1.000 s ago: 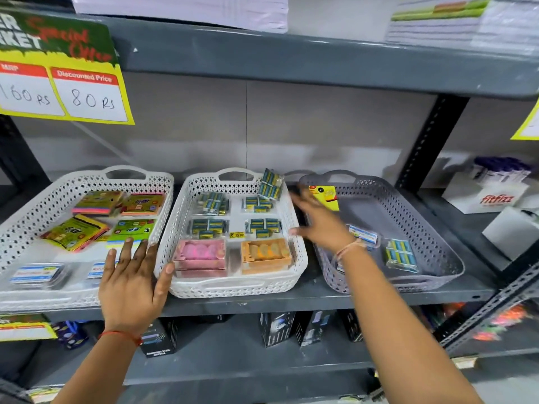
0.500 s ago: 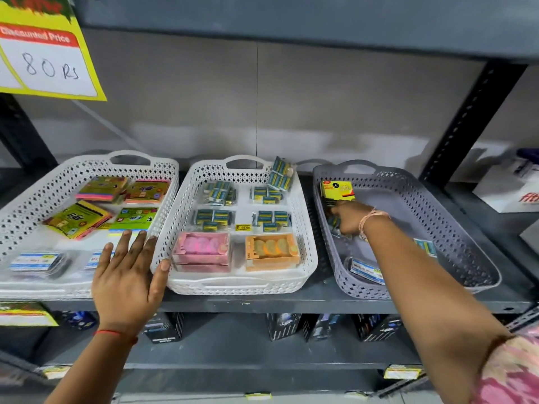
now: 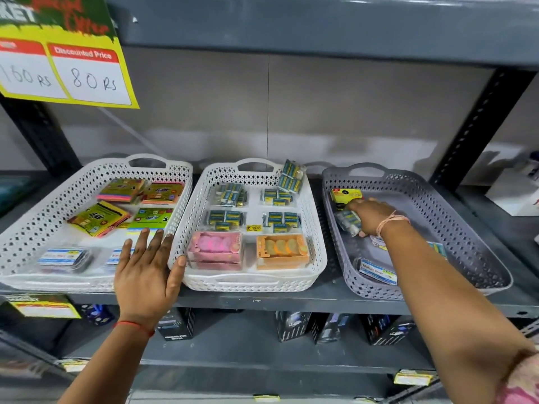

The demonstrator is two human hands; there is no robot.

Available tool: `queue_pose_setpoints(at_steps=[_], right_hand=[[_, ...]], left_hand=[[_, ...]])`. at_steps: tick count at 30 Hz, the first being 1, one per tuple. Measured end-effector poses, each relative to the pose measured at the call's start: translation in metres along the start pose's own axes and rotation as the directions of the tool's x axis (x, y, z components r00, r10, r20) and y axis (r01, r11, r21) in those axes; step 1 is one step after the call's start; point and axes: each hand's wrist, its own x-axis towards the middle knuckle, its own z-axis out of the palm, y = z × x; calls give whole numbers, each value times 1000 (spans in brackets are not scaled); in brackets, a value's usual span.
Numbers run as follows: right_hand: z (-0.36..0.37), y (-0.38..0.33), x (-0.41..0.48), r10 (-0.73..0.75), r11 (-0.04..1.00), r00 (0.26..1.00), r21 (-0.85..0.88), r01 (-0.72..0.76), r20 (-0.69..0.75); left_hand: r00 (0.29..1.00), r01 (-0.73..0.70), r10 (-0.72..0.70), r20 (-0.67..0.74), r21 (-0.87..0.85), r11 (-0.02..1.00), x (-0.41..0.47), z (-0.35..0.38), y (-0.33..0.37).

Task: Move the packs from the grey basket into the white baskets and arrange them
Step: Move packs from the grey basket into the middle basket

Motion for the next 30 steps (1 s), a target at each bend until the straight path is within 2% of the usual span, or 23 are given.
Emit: queue_pose_setpoints(at_steps=[3, 6, 9, 12, 15, 19, 24, 30], right_hand=[[-25, 6, -11, 71, 974, 993, 221, -48, -96], [-70, -7, -22, 51, 932, 980, 361, 22, -192], [-106, -54, -26, -65, 901, 974, 407, 152, -219], [-117, -118, -20, -223, 838, 958, 467, 282, -177], [-102, -174, 2, -312, 834, 939, 433, 342, -141], [-69, -224, 44, -332, 872, 941, 360, 332, -64], [-40, -242, 67, -330, 899, 944, 302, 316, -6], [-42, -236, 58, -353, 905, 936, 256, 339, 8]], left_hand=[[999, -1, 1, 37, 6, 1000, 0, -4, -1], [997, -15, 15, 82, -8, 1000, 2, -7, 2], [992, -52, 55, 118, -27, 998, 4, -5, 5], [990, -51, 58, 130, -53, 997, 4, -1, 5], [993, -53, 59, 103, -59, 997, 3, 3, 4], [997, -56, 61, 54, -83, 995, 2, 9, 2], [997, -69, 70, 16, -90, 994, 2, 11, 2], [997, -73, 75, 11, -94, 993, 2, 9, 5]])
